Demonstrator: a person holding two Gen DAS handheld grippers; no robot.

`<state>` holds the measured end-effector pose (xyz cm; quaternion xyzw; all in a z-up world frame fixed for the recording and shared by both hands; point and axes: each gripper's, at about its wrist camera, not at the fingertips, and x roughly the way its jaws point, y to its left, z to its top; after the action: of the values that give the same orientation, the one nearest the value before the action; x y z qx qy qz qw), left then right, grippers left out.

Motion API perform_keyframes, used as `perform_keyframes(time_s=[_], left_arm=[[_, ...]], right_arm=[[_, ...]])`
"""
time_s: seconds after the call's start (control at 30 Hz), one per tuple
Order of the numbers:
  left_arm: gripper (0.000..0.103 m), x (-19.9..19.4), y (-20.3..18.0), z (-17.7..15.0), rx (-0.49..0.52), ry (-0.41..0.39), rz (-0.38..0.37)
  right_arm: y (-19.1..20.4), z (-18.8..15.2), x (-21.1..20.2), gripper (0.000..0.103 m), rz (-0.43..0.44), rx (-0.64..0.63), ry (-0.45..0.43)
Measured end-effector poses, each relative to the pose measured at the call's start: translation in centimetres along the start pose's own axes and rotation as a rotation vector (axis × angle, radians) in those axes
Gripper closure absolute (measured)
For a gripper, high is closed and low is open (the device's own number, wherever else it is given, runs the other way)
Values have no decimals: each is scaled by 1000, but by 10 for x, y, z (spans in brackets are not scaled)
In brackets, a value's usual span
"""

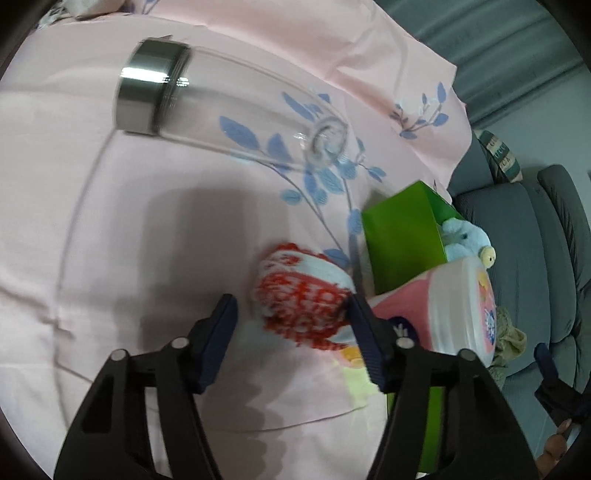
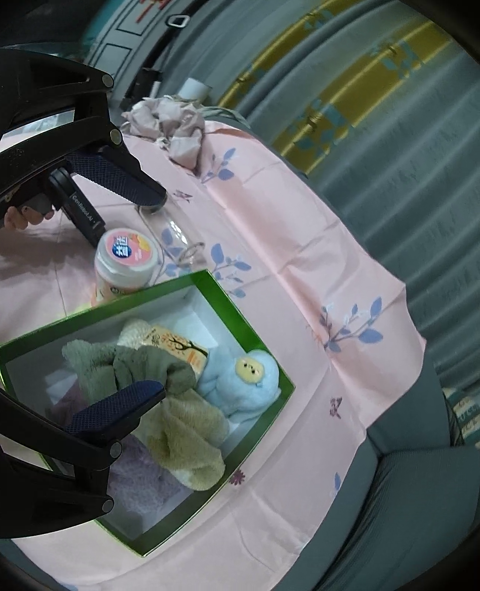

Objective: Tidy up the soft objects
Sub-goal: 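Grasp the red-and-white knit item with the right gripper, then carry the knit item into the green box and open the right gripper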

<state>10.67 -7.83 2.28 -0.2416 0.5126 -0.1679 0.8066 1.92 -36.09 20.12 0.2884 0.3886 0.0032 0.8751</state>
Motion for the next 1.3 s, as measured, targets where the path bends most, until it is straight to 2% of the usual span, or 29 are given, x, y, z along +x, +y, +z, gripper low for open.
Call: perform_keyframes(time_s=[0.17, 0.23, 0.33, 0.43, 0.5, 0.6, 0.7, 0.83, 0.97, 1.03, 1.07, 1.13, 1.2, 1.3], left_arm=[[56, 5, -1, 0, -12, -9, -11], [67, 4, 0, 0, -10, -5, -19], [74, -3, 2, -3, -15, -5, -33], [75, -18, 5, -8, -8, -24, -7], [75, -31, 9, -12, -11, -40, -16], [75, -53, 22, -20, -36, -60, -30], [75, -77, 37, -32, -47, -87, 2], [75, -97, 58, -43, -99, -85, -27], [75, -117, 54, -52, -79, -117, -55], [75, -126, 44, -54, -55, -129, -93], [75, -129, 37, -54, -41, -135, -109], [75, -136, 21, -55, 5, -149, -134], [75, -138, 3, -55, 51, -164, -134], [75, -140, -29, -52, 133, -186, -140]], right_arm=[[1, -2, 0, 7, 4, -7, 8], [3, -4, 2, 7, 1, -13, 12], [8, -7, 6, 7, 2, -25, 28], [20, -13, 15, 7, 6, -65, 68], [31, -20, 23, 7, 23, -95, 106], [53, -37, 43, 7, 75, -150, 203], [74, -62, 66, 7, 111, -183, 309], [98, -94, 90, 16, 132, -237, 387], [102, -115, 110, 22, 182, -203, 483], [104, -118, 111, 26, 211, -194, 495], [105, -118, 110, 32, 223, -191, 496], [103, -115, 104, 34, 264, -172, 488], [101, -109, 96, 39, 312, -153, 475], [92, -92, 69, 41, 324, -142, 384]])
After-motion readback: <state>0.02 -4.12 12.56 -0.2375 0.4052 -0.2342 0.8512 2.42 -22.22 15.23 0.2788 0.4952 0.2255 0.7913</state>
